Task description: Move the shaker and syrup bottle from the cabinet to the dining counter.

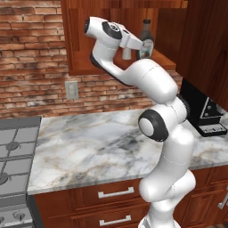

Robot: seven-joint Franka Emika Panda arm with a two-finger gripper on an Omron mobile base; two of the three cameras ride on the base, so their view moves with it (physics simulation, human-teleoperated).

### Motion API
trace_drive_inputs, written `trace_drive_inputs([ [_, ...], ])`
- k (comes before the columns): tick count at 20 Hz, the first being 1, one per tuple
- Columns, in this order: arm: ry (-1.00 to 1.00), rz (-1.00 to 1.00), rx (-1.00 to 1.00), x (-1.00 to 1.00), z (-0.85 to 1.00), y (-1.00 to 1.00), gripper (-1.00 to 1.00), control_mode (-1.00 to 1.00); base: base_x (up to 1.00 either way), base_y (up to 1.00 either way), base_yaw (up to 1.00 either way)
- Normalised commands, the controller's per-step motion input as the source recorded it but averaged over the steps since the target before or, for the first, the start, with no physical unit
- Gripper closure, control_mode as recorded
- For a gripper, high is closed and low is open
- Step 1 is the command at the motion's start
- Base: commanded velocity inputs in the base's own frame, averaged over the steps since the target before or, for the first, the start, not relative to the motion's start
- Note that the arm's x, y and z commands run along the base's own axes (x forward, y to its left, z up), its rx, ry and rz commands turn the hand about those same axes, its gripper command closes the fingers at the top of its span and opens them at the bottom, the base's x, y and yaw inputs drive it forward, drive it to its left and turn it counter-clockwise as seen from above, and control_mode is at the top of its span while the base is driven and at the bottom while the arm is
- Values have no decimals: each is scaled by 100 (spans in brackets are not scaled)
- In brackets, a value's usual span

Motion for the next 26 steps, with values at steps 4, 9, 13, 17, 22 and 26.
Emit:
trace_drive_inputs([
  [4, 1, 0, 0, 8, -9, -22, -100, -100, 0, 0, 0],
  [9, 0, 0, 1, 23, -8, -15, -100, -100, 0, 0, 0],
  [13, 0, 4, 2, 21, 0, -2, -100, -100, 0, 0, 0],
  [17, 0, 5, 1, 2, 0, 2, -100, -100, 0, 0, 0],
  [22, 0, 4, 0, 3, 0, 7, -100, -100, 0, 0, 0],
  [26, 0, 1, 0, 10, 0, -2, -100, -100, 0, 0, 0],
])
